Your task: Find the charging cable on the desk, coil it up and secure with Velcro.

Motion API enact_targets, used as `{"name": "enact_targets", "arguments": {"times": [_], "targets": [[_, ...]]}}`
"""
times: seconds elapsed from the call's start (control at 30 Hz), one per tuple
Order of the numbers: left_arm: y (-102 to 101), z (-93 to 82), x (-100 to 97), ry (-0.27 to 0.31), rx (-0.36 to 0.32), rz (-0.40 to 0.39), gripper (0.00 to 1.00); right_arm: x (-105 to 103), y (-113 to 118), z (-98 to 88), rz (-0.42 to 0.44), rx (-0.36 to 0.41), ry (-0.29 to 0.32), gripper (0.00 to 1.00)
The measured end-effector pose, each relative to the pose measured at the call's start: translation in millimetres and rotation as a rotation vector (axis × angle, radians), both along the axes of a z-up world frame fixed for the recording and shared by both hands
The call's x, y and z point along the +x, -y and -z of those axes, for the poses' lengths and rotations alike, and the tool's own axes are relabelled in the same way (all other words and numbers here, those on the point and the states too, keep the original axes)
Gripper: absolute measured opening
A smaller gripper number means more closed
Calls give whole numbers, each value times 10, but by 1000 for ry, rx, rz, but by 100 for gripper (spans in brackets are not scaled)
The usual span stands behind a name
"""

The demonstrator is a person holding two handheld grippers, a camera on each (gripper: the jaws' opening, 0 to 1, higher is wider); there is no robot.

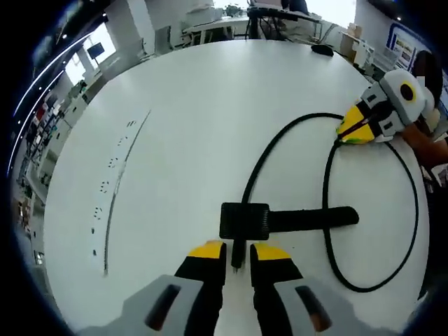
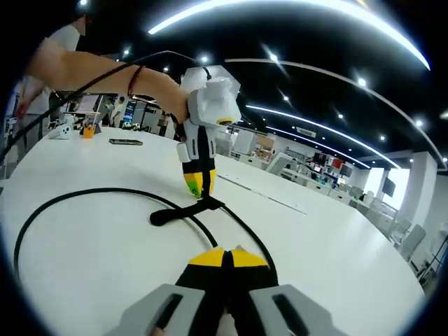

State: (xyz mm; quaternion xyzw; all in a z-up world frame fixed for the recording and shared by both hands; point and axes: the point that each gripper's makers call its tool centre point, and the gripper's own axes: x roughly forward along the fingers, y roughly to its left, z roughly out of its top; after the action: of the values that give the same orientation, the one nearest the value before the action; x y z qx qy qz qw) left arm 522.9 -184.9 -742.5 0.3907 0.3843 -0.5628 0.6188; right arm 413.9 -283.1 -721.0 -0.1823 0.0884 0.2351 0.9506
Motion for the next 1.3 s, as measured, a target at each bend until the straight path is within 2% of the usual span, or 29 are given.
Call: {"name": "enact_targets", "arguments": {"times": [0.2, 0.27, 0.33, 0.6, 0.73, 1.0, 1.1, 1.13, 1.3], "targets": [[0, 17, -5, -50, 68, -1, 14, -1, -2, -1, 0, 1, 0, 3], [-12, 23, 2, -49, 92, 3, 9, -2, -4, -1, -1, -1, 1, 3], [-29, 27, 22, -55, 112, -22, 8, -3, -5, 0, -1, -3, 1, 3], [-42, 21, 12, -60, 93, -80, 7, -5, -7, 2, 0, -6, 1, 3], [-52, 7, -13, -58, 29, -146, 7, -6, -10, 2, 1, -4, 1, 3], [-218, -51, -108, -34, -63, -204, 6, -3, -7, 4, 2, -10, 3, 3], [-263, -114, -158, -26, -112, -229, 6, -4, -6, 5, 2, -12, 4, 3], [-269, -191, -214, -33, -168, -253, 6, -6, -9, 5, 2, -16, 5, 3], [-369, -298, -341, -16, -214, -286, 6, -3, -6, 8, 2, -22, 6, 3]]}}
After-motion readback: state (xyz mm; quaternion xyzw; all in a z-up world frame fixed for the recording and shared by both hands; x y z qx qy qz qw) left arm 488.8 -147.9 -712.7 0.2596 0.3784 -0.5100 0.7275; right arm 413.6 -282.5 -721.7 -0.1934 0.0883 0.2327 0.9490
